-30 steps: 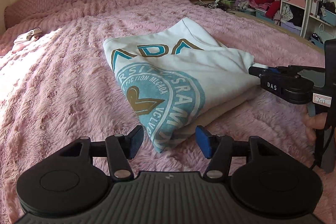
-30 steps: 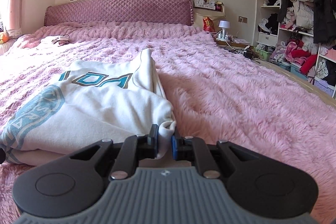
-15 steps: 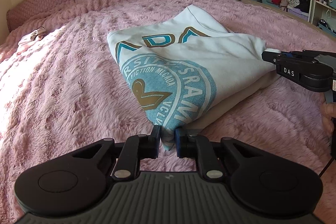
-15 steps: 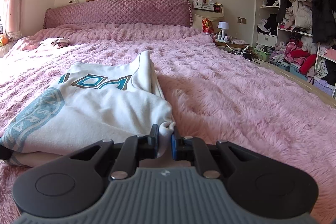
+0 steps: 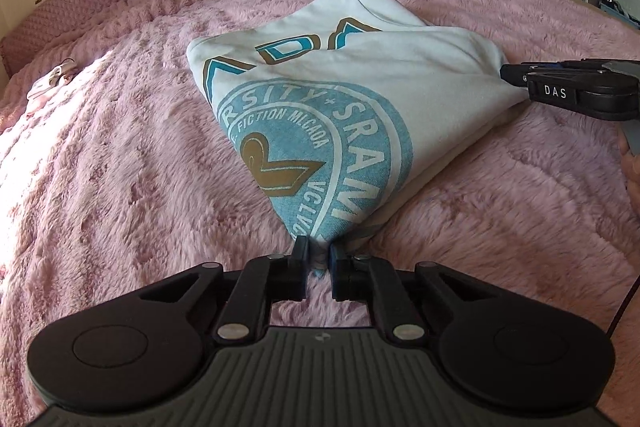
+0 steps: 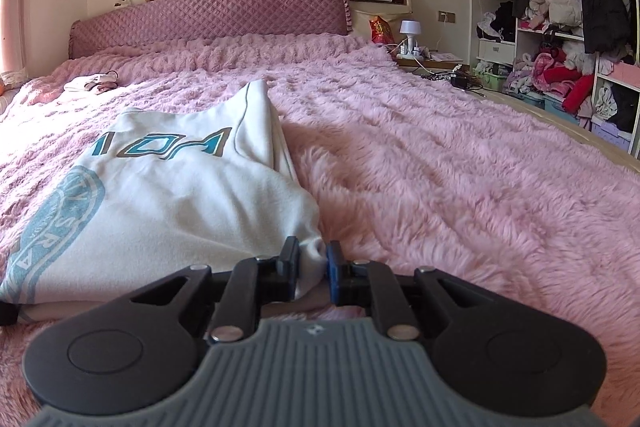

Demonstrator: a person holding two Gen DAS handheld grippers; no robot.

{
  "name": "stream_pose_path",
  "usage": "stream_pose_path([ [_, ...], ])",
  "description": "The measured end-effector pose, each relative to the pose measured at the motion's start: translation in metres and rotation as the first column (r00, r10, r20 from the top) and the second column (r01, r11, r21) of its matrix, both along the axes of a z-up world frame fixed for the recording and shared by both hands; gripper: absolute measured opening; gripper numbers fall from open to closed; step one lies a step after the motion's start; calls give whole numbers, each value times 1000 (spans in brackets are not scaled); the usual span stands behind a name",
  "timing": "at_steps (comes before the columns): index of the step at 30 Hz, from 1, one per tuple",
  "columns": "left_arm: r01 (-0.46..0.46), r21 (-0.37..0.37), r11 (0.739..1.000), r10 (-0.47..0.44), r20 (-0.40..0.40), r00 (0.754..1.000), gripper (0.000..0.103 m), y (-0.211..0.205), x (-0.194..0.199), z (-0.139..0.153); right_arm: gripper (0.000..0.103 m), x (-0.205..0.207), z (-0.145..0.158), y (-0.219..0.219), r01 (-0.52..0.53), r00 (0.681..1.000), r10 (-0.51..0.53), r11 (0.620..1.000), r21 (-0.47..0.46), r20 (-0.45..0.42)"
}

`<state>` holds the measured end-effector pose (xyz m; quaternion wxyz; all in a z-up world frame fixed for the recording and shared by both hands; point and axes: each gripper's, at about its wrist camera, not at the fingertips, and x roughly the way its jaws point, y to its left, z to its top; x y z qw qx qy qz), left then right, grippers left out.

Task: Fold small clothes

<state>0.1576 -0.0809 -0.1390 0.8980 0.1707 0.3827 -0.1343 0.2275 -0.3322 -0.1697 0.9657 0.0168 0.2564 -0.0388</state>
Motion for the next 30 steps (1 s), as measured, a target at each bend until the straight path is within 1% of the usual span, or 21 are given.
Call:
stream_pose_path([
  [1, -9, -3, 1000, 9, -3, 1000, 13, 2, 0, 3, 24, -1, 1, -2, 19, 1000, -19, 1000, 1, 0],
  [2, -18, -12, 1000, 17, -12, 1000, 13, 3, -2, 6, 33, -2, 3, -6, 37, 999, -37, 999, 14, -3],
  [5, -39, -42, 998, 39, 1, 999, 13, 9, -13, 20, 34, -6, 16, -19, 66, 998, -68, 994, 82, 15],
  [7, -35, -73, 997, 38, 40, 998, 13, 10, -20, 34, 34, -8, 30, -24, 59, 996, -66, 992, 110, 52],
  [10, -16, -128, 992, 31, 114, 993, 13, 6, -19, 56, 34, 1, 54, -25, 5, 992, -21, 992, 127, 124],
  [11, 2, -177, 984, 21, 127, 992, 14, 5, -15, 61, 34, 9, 61, -24, -16, 991, -2, 991, 132, 137],
  [12, 12, -213, 977, 16, 129, 991, 14, 5, -12, 63, 34, 17, 65, -23, -41, 989, 21, 990, 136, 144],
  [14, 13, -285, 959, 14, 91, 996, 16, 2, 4, 60, 36, 46, 75, -17, -119, 978, 97, 986, 116, 182],
  [15, 1, -307, 952, 24, 78, 997, 16, 2, 9, 56, 40, 62, 77, -15, -152, 973, 131, 983, 99, 192],
  [17, -27, -368, 930, 48, 48, 998, 16, 5, 17, 47, 41, 95, 76, -10, -204, 968, 189, 976, 74, 167],
  [20, -90, -424, 901, 96, -8, 995, 18, 13, 24, 33, 42, 146, 71, -5, -211, 974, 206, 976, 56, 93],
  [23, -130, -450, 884, 120, -50, 992, 20, 22, 25, 21, 43, 188, 61, -8, -203, 979, 206, 970, 134, -6],
  [24, -134, -453, 881, 122, -56, 991, 20, 24, 25, 18, 42, 195, 58, -8, -193, 980, 199, 970, 150, -28],
  [25, -137, -452, 881, 121, -65, 991, 20, 25, 24, 15, 35, 204, 52, -7, -190, 977, 203, 966, 174, -61],
  [26, -139, -451, 882, 120, -69, 990, 20, 25, 24, 13, 4, 209, 49, -7, -196, 973, 216, 961, 193, -84],
  [27, -141, -451, 881, 123, -69, 990, 20, 25, 24, 11, 4, 212, 46, -6, -196, 971, 219, 959, 204, -97],
  [30, -135, -440, 888, 126, -50, 991, 20, 22, 20, 7, 2, 206, 50, -8, -187, 979, 199, 966, 180, -48],
])
